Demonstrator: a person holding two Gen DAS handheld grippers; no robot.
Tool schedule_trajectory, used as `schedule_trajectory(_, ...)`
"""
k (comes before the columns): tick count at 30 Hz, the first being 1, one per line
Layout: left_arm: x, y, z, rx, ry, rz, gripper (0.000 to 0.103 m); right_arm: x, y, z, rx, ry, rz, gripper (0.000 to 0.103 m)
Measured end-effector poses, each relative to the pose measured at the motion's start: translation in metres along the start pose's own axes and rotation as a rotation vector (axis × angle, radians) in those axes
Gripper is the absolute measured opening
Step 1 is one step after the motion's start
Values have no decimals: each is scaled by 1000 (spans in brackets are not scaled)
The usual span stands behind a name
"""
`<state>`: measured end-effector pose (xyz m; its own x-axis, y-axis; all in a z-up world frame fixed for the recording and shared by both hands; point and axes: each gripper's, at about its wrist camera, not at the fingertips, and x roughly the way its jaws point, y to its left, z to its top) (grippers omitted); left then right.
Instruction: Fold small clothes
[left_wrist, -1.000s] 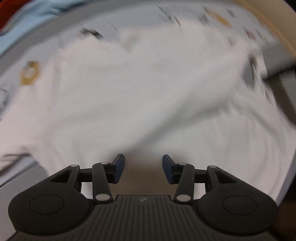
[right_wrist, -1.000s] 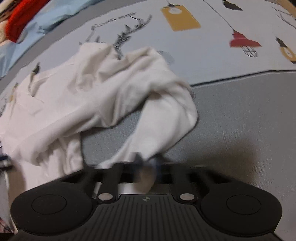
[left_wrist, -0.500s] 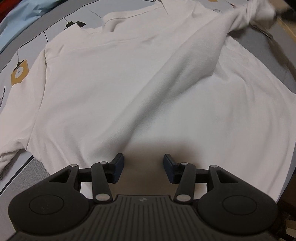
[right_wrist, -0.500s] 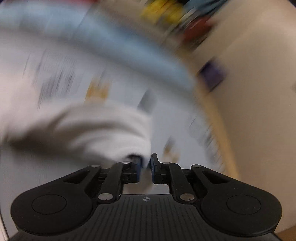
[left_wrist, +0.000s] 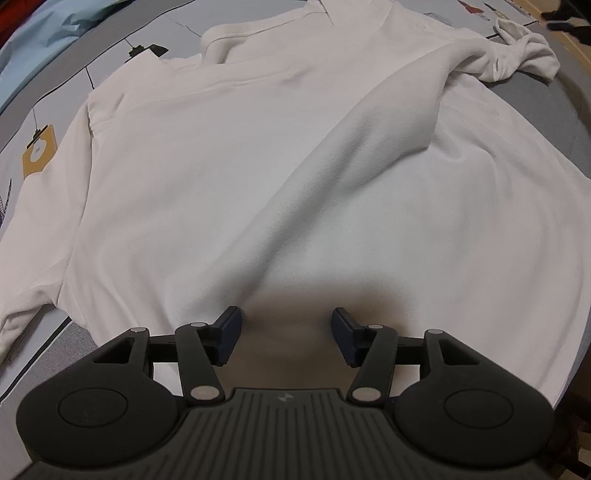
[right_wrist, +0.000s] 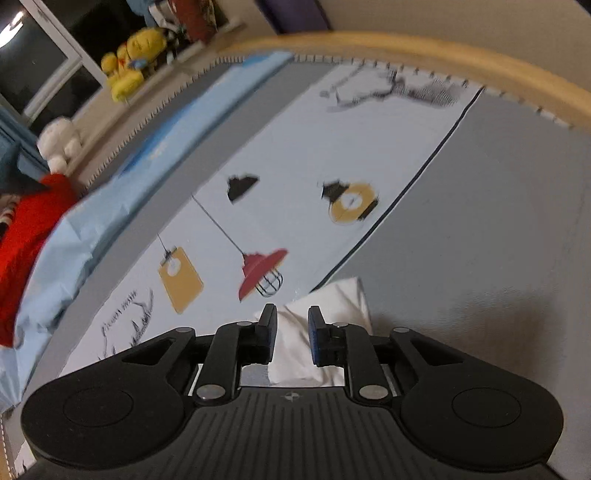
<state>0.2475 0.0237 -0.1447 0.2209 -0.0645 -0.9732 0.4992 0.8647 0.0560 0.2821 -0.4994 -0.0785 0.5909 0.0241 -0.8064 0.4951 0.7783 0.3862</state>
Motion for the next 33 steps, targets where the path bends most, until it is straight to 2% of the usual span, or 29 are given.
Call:
schedule_trajectory(2, 0, 0, -1, -3, -2, -2, 62, 23, 11, -6, -52, 47, -32, 21)
schedule_trajectory(4, -1, 1, -3, -9, -5, -6, 63, 34, 17, -7, -127, 88, -33, 29)
schedule_trajectory(7, -1, 2, -3, -11, -6, -9, 63, 42, 41, -16, -352, 85, -122, 39)
schedule_trajectory(9, -1, 2, -3, -10, -5, -9, 63, 66, 50, -14, -478, 99, -188, 39)
schedule_trajectory(10, -1, 2, -3, -10, -5, -10, 64, 75, 56, -17, -535, 118, -221, 37)
schedule_trajectory(11, -1, 2, -3, -10, -5, -9, 64, 82, 60, -19, -579, 140, -242, 30)
schedule_trajectory(12, -1, 3, -3, -11, -4, -10, 65, 90, 65, -22, -625, 156, -260, 8)
schedule_trajectory(14, 0, 3, -3, -11, -3, -12, 65, 94, 69, -20, -636, 143, -269, 8)
schedule_trajectory(15, 0, 4, -3, -11, -3, -14, 65, 90, 71, -13, -605, 115, -257, 7)
schedule_trajectory(17, 0, 5, -3, -12, -3, -17, 66, 66, 71, 12, -453, -9, -155, 7)
schedule_trajectory(19, 0, 6, -3, -12, -3, -20, 67, 22, 57, 41, -215, -244, -5, 7)
schedule_trajectory(21, 0, 6, -3, -12, -3, -22, 67, -11, 34, 53, -38, -424, 66, 7)
schedule_trajectory(22, 0, 6, -3, -11, -3, -21, 67, -19, 16, 56, 65, -484, 82, 7)
schedule_trajectory(24, 0, 5, -3, -10, -1, -18, 68, -12, -15, 56, 212, -476, 52, 7)
schedule_trajectory(27, 0, 4, -2, -12, 2, -14, 68, 37, -64, 41, 375, -284, -39, 11)
schedule_trajectory(29, 1, 4, -2, -15, 2, -12, 69, 65, -89, 28, 440, -171, -91, 11)
schedule_trajectory(30, 1, 3, -2, -16, 2, -10, 70, 72, -99, 23, 471, -139, -100, 6)
schedule_trajectory(32, 1, 3, -1, -18, 3, -9, 71, 75, -111, 21, 504, -150, -70, 4)
schedule_trajectory(33, 1, 3, -2, -17, 3, -9, 72, 74, -112, 25, 501, -154, -67, 8)
